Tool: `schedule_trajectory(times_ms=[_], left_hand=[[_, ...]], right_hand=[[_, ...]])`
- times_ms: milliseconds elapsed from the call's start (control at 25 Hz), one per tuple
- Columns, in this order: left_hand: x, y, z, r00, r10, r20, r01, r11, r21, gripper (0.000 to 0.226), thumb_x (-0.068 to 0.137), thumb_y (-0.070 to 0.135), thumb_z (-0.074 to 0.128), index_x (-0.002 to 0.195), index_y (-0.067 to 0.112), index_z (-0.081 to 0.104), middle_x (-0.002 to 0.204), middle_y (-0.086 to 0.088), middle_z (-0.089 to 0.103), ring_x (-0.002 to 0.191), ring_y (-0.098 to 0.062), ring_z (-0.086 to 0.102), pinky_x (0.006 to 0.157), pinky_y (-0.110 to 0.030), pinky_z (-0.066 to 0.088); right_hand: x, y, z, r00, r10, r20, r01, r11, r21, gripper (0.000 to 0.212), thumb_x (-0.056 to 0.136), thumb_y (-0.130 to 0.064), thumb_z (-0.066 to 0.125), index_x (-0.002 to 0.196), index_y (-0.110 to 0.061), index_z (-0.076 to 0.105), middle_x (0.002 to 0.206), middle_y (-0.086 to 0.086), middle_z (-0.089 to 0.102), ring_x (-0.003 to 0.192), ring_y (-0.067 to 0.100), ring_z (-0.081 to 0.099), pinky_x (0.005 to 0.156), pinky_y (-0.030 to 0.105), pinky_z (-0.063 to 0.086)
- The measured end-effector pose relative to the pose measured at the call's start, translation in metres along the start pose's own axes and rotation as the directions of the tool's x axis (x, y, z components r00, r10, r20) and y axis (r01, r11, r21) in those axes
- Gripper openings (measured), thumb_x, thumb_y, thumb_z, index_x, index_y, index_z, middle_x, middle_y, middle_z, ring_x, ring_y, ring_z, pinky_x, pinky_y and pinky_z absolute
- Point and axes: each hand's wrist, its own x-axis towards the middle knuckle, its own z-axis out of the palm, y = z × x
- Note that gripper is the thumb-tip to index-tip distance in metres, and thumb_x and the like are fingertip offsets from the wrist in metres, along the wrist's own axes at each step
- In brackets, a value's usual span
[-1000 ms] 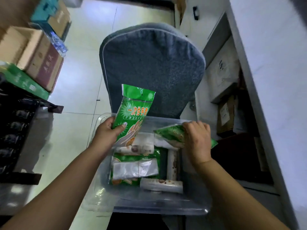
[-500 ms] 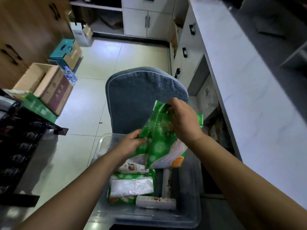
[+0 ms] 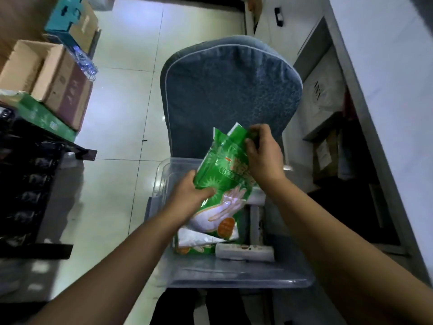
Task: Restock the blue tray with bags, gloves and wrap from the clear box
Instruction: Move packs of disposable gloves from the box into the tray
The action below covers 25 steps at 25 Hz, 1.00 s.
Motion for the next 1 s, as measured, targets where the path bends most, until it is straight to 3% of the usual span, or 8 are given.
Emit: schedule_trajectory(times_ms=[120,200,320,440,560,680,880,1000], left_hand=[[0.012,-0.023,-0.056,0.964,-0.006,-0.266,0.017,0.999,0.038,0.03,0.068,0.029,0.07,0.093,0.022,0.055,0.086,-0.002,0.064,0.078,-0.022,0.061,0.069,-0.03,0.048],[0.021,-0.041,-0.089,0.924,-0.049,-0.378,0.041,0.999,-0.028,0.032,0.07,0.028,0.069,0.097,0.016,0.056,0.094,-0.007,0.067,0.085,-0.026,0.064,0.076,-0.035,0.051],[0.031,-0.068,-0.114,0.901,-0.101,-0.421,0.038,0.987,-0.156,0.027,0.074,0.022,0.069,0.099,0.016,0.059,0.092,-0.004,0.07,0.082,-0.019,0.068,0.067,-0.023,0.054],[0.037,-0.092,-0.121,0.906,-0.13,-0.402,0.029,0.968,-0.248,0.015,0.076,0.02,0.069,0.088,0.024,0.061,0.083,0.004,0.071,0.071,-0.008,0.069,0.055,-0.019,0.052],[0.038,-0.114,-0.123,0.916,-0.152,-0.372,0.029,0.948,-0.318,0.013,0.079,0.017,0.068,0.09,0.023,0.065,0.078,0.007,0.076,0.068,-0.01,0.072,0.053,-0.023,0.055],[0.038,-0.126,-0.128,0.922,-0.183,-0.341,0.044,0.925,-0.377,0.016,0.075,0.022,0.069,0.091,0.024,0.066,0.083,0.004,0.077,0.073,-0.016,0.073,0.056,-0.029,0.057],[0.041,-0.128,-0.13,0.934,-0.199,-0.297,0.072,0.918,-0.39,0.026,0.072,0.025,0.07,0.098,0.022,0.064,0.092,-0.003,0.075,0.081,-0.023,0.073,0.065,-0.036,0.058],[0.035,-0.118,-0.13,0.939,-0.195,-0.285,0.069,0.914,-0.399,0.025,0.069,0.026,0.071,0.092,0.027,0.065,0.089,0.0,0.076,0.079,-0.021,0.073,0.063,-0.037,0.058]], right_hand=[[-0.027,0.04,0.027,0.965,0.26,0.035,-0.259,0.965,-0.031,0.03,0.088,-0.015,0.055,0.118,-0.01,0.05,0.112,0.016,0.062,0.103,0.033,0.056,0.085,0.039,0.045],[-0.062,0.069,0.048,0.894,0.386,0.227,-0.35,0.919,-0.183,0.023,0.091,-0.018,0.053,0.113,-0.01,0.056,0.112,0.018,0.063,0.101,0.035,0.058,0.08,0.035,0.044],[-0.115,0.1,0.094,0.779,0.362,0.512,-0.176,0.91,-0.375,0.02,0.092,-0.021,0.051,0.106,-0.011,0.062,0.108,0.018,0.068,0.094,0.034,0.062,0.072,0.031,0.044],[-0.136,0.118,0.148,0.675,0.347,0.651,-0.082,0.913,-0.401,0.034,0.091,-0.021,0.052,0.125,-0.018,0.054,0.13,0.01,0.058,0.114,0.028,0.055,0.088,0.029,0.043],[-0.144,0.135,0.199,0.661,0.225,0.716,0.156,0.892,-0.425,0.051,0.086,-0.015,0.057,0.134,-0.015,0.042,0.141,0.01,0.045,0.126,0.026,0.044,0.103,0.032,0.034],[-0.152,0.146,0.227,0.698,0.134,0.704,0.356,0.787,-0.503,0.051,0.08,-0.009,0.058,0.128,-0.012,0.042,0.132,0.012,0.048,0.12,0.029,0.044,0.104,0.038,0.033],[-0.148,0.144,0.233,0.7,0.109,0.706,0.499,0.632,-0.592,0.032,0.081,-0.018,0.058,0.112,-0.012,0.059,0.121,0.014,0.051,0.115,0.033,0.042,0.095,0.045,0.035],[-0.146,0.132,0.209,0.679,0.046,0.733,0.543,0.639,-0.544,0.025,0.075,-0.021,0.067,0.099,-0.014,0.069,0.113,0.013,0.055,0.111,0.033,0.048,0.092,0.042,0.04]])
